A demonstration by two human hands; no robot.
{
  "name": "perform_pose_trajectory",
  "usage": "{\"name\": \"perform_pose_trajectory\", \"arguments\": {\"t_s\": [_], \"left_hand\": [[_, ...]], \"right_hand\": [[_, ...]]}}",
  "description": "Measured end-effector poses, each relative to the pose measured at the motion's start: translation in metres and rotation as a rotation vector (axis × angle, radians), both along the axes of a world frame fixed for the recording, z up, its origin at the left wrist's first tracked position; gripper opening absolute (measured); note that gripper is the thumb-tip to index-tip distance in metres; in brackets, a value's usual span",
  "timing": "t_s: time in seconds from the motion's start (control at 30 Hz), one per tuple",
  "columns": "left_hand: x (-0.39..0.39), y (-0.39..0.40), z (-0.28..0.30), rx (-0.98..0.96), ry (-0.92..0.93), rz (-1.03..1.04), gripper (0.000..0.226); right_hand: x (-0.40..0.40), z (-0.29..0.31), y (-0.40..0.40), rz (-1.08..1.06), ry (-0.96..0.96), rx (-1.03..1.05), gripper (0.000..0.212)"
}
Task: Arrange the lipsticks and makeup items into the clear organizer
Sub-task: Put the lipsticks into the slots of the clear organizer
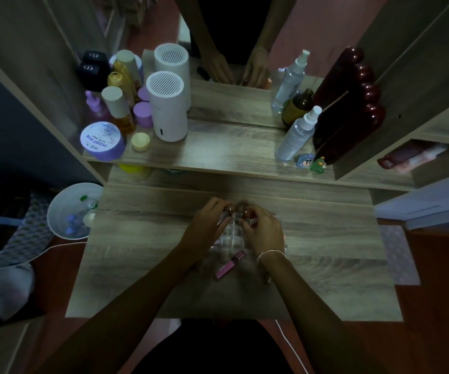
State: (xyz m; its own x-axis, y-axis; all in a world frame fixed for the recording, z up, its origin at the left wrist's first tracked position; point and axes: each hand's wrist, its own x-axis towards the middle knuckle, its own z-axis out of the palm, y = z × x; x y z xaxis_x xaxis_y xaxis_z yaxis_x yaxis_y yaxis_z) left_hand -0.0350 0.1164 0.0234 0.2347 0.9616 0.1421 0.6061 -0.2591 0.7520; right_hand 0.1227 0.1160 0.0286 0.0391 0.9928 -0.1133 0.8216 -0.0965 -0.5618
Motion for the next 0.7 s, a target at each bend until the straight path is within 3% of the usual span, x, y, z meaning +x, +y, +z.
{"name": "perform_pose_trajectory", "arguments": {"t_s": [0.3, 0.5, 0.7], "left_hand": [[-0.001, -0.006, 0.006, 0.027, -0.003, 0.0, 0.039], [0.002, -0.021, 0.013, 0.08, -0.002, 0.088, 0.07], [0.01, -0.051, 0.009, 0.147, 0.11, 0.028, 0.06]], "right_hand": [[0.002, 0.0, -0.005, 0.0, 0.004, 0.054, 0.028], [0.012, 0.016, -0.018, -0.012, 0.095, 0.074, 0.051], [0.05, 0.03, -0.041, -0.17, 0.19, 0.207, 0.035]]}}
